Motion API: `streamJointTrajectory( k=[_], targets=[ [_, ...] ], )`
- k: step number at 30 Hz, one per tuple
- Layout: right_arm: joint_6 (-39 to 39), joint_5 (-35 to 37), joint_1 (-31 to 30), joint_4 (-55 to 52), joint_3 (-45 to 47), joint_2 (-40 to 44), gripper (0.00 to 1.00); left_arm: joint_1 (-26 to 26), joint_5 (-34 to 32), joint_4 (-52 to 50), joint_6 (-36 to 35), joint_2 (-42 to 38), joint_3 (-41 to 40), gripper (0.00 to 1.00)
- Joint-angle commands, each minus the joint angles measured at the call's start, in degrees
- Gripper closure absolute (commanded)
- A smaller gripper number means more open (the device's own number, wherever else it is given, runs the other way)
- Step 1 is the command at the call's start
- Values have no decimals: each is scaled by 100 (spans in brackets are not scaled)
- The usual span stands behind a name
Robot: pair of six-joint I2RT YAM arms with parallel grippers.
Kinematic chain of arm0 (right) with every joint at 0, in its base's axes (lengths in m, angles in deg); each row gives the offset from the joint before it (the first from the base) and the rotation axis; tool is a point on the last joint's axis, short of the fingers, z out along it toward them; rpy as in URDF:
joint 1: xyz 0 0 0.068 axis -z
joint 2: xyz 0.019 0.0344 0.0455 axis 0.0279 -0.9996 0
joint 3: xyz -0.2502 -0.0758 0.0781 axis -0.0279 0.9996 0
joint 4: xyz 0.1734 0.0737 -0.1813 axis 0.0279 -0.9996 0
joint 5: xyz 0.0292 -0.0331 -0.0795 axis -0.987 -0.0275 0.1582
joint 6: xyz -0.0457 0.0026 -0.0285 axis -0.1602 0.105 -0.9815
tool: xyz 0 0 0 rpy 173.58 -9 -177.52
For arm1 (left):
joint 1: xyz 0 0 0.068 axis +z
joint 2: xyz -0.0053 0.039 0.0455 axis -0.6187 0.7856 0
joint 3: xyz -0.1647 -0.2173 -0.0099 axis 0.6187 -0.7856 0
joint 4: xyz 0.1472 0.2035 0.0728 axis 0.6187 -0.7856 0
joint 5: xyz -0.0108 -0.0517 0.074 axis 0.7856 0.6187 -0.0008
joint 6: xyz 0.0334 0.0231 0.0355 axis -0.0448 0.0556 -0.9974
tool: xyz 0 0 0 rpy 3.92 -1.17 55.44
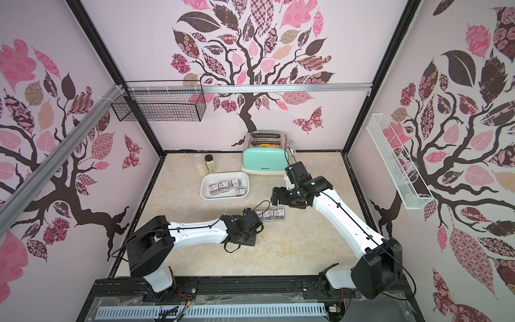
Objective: Take the paper clips out of the storage box
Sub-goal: Place the boxed paper clips at the center of the board.
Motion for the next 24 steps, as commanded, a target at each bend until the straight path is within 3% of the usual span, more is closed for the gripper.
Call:
streamJointTrajectory(
  k=[1,8,16,19,24],
  targets=[
    [65,-85,-30,-103,183,402,5,-132,211,-18,322,441,-130,42],
    [83,50,-30,-170,519,835,4,-286,-71,-202,368,263,28,23],
    [116,216,-33,-245,496,1030,4,-285,-398,-679,313,-134,183,17],
    [211,573,-22,-301,416,1069,4,-288,-526,-861,291,-296,169,17],
    [140,762,-28,-333,364,847,4,-286,-834,-1344,271,-1011,176,14]
  ],
)
